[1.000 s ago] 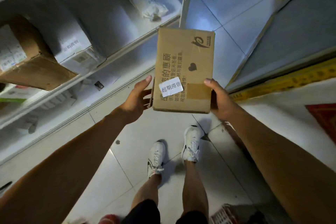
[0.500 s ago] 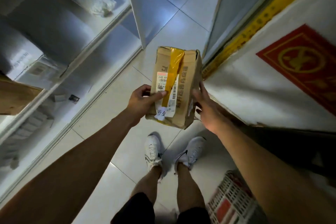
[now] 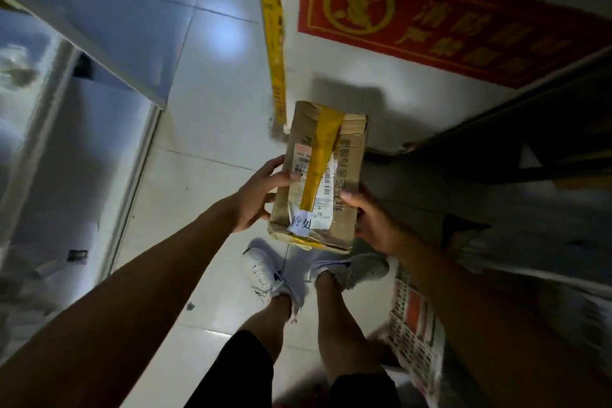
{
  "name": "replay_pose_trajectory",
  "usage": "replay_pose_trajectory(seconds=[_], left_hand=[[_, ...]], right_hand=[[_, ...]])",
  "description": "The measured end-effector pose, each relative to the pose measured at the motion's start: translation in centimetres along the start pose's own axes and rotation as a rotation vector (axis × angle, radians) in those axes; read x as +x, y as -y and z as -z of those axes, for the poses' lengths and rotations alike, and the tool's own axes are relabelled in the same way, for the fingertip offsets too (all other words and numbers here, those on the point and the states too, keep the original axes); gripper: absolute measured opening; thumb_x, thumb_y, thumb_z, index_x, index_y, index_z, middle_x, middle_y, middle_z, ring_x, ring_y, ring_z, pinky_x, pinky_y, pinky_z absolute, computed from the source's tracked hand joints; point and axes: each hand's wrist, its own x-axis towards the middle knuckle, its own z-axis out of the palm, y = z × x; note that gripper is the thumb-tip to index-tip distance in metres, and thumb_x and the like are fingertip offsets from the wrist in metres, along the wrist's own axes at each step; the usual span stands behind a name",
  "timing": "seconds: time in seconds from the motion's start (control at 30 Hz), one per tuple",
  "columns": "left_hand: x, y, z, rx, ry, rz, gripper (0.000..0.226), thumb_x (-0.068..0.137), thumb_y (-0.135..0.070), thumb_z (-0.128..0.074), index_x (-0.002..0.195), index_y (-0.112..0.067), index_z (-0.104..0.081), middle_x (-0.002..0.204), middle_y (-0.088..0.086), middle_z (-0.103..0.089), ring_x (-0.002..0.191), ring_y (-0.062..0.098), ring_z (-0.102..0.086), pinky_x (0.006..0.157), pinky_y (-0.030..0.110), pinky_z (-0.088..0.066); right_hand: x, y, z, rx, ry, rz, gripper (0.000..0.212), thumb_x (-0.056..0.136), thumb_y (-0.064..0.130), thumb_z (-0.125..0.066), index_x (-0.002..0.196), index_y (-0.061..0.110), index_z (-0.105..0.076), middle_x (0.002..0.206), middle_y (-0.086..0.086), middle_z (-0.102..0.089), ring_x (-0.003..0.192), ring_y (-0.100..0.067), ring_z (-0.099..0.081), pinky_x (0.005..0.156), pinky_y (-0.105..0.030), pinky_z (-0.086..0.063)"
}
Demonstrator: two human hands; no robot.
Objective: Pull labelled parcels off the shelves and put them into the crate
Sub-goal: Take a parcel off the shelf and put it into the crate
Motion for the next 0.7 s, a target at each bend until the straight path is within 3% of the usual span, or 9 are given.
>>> replay_pose_trajectory(seconds=[0.23,0.33,0.47,0.57,0.63,0.7], left_hand=[[4.1,-1.1,-8.4,0.250,0.229,0.053,0.089,0.068,-0.056,-0.078,0.148,-0.047,-0.040,0.133,0.003,-0.064,0.126,0.035,-0.056,0.103,0.066,-0.043],[5.6,-1.5,-12.0,0.330,0.273,0.060,0.085,0.066,-0.056,-0.081,0.143,-0.047,-0.047,0.130,0.002,-0.067,0.125,0.033,-0.058,0.101,0.065,-0.045],[7.3,-2.2,-18.2,0.451,0.355,0.067,0.068,0.065,-0.052,-0.077,0.131,-0.039,-0.062,0.116,0.002,-0.073,0.112,0.029,-0.068,0.097,0.061,-0.052],[8.4,-2.2,-22.8,0.551,0.426,0.078,0.076,0.064,-0.052,-0.078,0.136,-0.036,-0.059,0.115,0.000,-0.073,0.112,0.025,-0.068,0.096,0.057,-0.054],[9.0,-1.9,-26.0,0.614,0.464,0.073,0.068,0.068,-0.048,-0.077,0.134,-0.039,-0.060,0.115,-0.003,-0.074,0.111,0.022,-0.068,0.095,0.054,-0.055],[9.4,-1.4,-29.1,0.654,0.501,0.077,0.055,0.074,-0.042,-0.073,0.128,-0.043,-0.062,0.114,-0.005,-0.074,0.109,0.019,-0.069,0.093,0.049,-0.056]], right_hand=[[-3.6,-4.1,8.3,0.173,-0.136,0.077,0.123,0.048,0.068,-0.090,0.154,0.042,-0.033,0.142,-0.005,-0.059,0.130,-0.032,-0.057,0.105,-0.063,-0.045],[-5.6,-5.7,11.2,0.250,-0.184,0.121,0.118,0.054,0.063,-0.090,0.154,0.043,-0.031,0.140,-0.003,-0.061,0.128,-0.031,-0.058,0.102,-0.061,-0.048],[-9.5,-8.0,14.0,0.387,-0.311,0.179,0.105,0.059,0.052,-0.078,0.154,0.044,-0.032,0.131,0.007,-0.067,0.118,-0.019,-0.064,0.084,-0.041,-0.057],[-12.6,-9.9,15.5,0.462,-0.402,0.233,0.093,0.066,0.044,-0.076,0.151,0.034,-0.039,0.121,0.006,-0.072,0.109,-0.015,-0.070,0.079,-0.035,-0.058],[-14.0,-11.5,16.6,0.508,-0.474,0.266,0.089,0.070,0.047,-0.079,0.148,0.025,-0.043,0.121,0.003,-0.072,0.112,-0.019,-0.068,0.089,-0.045,-0.058],[-15.2,-13.4,17.7,0.551,-0.510,0.292,0.099,0.064,0.059,-0.086,0.147,0.024,-0.045,0.134,-0.004,-0.065,0.126,-0.030,-0.060,0.103,-0.064,-0.046]])
